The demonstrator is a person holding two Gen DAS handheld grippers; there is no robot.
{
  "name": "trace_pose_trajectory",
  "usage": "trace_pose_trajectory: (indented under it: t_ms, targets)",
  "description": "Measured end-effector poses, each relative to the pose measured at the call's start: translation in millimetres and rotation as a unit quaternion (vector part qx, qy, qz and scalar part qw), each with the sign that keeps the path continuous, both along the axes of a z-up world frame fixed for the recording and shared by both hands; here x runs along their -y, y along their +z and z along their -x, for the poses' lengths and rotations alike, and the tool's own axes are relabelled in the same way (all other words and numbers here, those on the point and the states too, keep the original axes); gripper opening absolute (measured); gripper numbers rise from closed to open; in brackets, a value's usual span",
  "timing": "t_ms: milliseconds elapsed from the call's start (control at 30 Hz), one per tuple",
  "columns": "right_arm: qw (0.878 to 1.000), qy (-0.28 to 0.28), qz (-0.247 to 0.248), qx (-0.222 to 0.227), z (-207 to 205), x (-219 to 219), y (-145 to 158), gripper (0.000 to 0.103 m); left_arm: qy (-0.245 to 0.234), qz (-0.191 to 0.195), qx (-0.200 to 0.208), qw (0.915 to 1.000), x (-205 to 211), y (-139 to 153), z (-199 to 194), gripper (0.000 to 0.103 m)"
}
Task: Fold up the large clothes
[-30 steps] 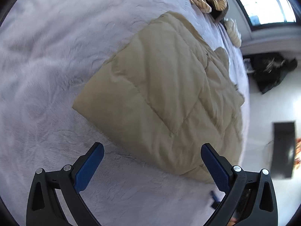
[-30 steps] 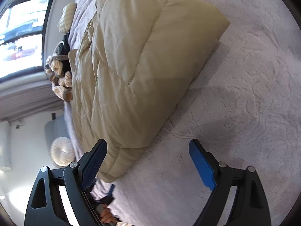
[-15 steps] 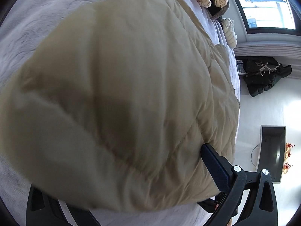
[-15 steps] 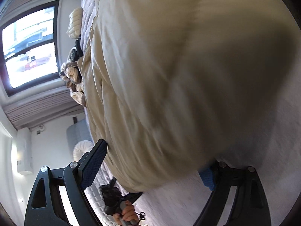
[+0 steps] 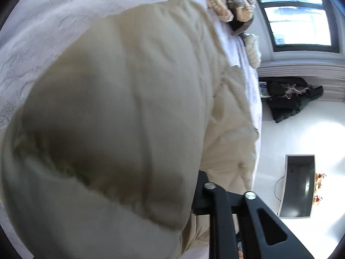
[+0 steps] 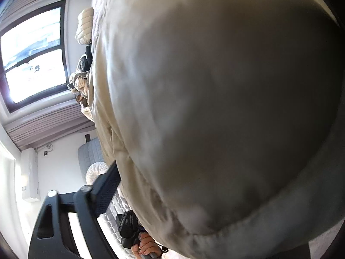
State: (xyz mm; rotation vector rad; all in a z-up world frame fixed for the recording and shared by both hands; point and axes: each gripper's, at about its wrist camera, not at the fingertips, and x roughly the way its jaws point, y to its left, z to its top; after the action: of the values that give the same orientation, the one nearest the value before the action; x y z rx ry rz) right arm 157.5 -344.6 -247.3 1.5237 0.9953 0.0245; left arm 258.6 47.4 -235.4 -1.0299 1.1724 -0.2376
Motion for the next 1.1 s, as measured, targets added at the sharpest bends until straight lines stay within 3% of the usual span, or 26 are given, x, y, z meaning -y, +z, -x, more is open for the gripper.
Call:
trace_pose_trajectory:
  t_ms: [33,133,233,400,700,900,1100]
  targets:
    - [1.000,-0.001,-0.004,-0.002,-6,-1,1,0.058,-0.002,-0.002,0.006,1.0000,1,6,1,0.019]
    - [1.000,-0.003,-0.017,0.005,-3,1,5,0.031,-0.003,-0.004,0.027,0.9996,6,25,6,0.016]
    - [1.000,0.015,-0.007,0.025,-5,1,20,0.024,0.001,-0.005,0.047,0.9989,7,43,14,0.016]
    - [0.998,0.036,-0.003,0.050,2,5,44,0.021,-0.004,-0.007,0.070,0.9975,10,72,35,0.016]
    - [0.997,0.049,0.000,0.058,50,-7,68,0.021,-0.036,-0.004,0.063,0.9974,-2,94,101,0.016]
    - [0.998,0.036,-0.009,0.044,112,-28,67,0.021,-0.071,0.001,0.036,0.9968,-21,83,162,0.016]
    - [0.999,0.025,0.005,0.025,153,-37,57,0.022,-0.092,-0.005,-0.005,0.9958,-36,51,207,0.017]
